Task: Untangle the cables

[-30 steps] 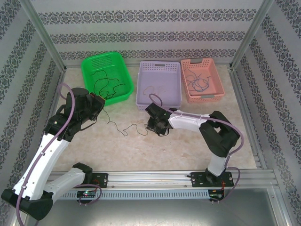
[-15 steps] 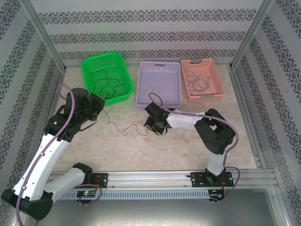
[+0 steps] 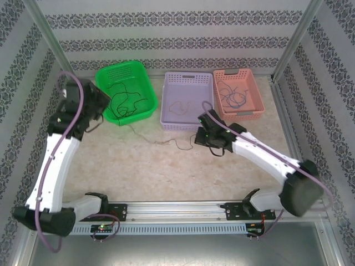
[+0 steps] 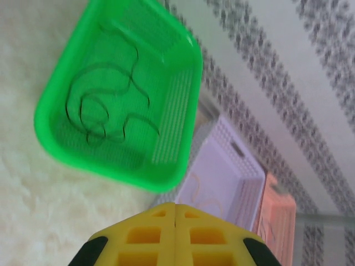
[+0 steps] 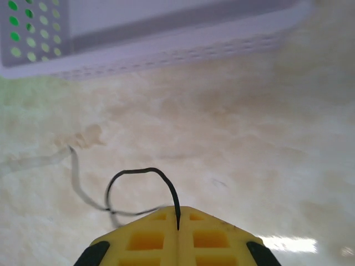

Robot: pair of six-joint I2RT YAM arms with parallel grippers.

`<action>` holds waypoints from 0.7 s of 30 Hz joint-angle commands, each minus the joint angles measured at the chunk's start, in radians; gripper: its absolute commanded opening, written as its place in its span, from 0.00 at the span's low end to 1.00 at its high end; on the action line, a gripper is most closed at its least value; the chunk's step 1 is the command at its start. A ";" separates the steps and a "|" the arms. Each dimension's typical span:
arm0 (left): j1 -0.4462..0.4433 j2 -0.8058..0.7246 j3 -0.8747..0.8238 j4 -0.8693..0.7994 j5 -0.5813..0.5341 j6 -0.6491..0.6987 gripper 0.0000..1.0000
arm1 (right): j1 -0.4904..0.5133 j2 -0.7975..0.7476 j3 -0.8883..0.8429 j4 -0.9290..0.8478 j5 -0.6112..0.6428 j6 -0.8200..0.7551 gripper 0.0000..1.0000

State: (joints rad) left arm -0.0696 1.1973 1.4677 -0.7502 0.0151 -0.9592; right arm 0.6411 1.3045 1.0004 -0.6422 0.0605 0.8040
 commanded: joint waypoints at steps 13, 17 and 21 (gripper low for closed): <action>0.172 0.423 0.539 0.163 -0.055 0.121 0.00 | -0.138 -0.171 -0.075 -0.375 -0.101 -0.250 0.00; 0.189 0.514 0.707 0.089 -0.123 0.166 0.00 | -0.150 -0.172 -0.071 -0.426 -0.182 -0.257 0.00; 0.211 0.564 0.808 -0.031 -0.277 0.103 0.00 | -0.200 -0.154 -0.042 -0.485 -0.230 -0.327 0.00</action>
State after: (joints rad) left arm 0.1131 1.7454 2.2147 -0.6819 -0.1310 -0.8425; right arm 0.4728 1.1381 0.9226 -1.0534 -0.1036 0.5484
